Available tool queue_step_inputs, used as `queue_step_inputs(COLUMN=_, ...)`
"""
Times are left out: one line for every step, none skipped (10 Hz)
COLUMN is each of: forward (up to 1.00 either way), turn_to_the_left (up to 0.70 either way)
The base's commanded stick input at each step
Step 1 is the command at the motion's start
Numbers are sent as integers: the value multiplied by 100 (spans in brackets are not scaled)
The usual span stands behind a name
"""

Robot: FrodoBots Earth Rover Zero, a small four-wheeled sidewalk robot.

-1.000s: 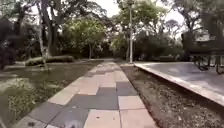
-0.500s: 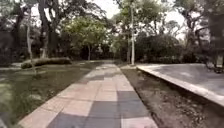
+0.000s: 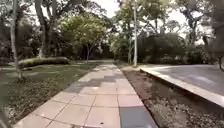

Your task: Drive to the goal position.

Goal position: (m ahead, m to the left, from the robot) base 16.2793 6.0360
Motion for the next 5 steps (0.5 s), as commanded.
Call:
queue_step_inputs(forward=100, turn_to_the_left=0)
queue_step_inputs(forward=100, turn_to_the_left=0)
queue_step_inputs(forward=100, turn_to_the_left=0)
queue_step_inputs(forward=100, turn_to_the_left=0)
queue_step_inputs(forward=100, turn_to_the_left=0)
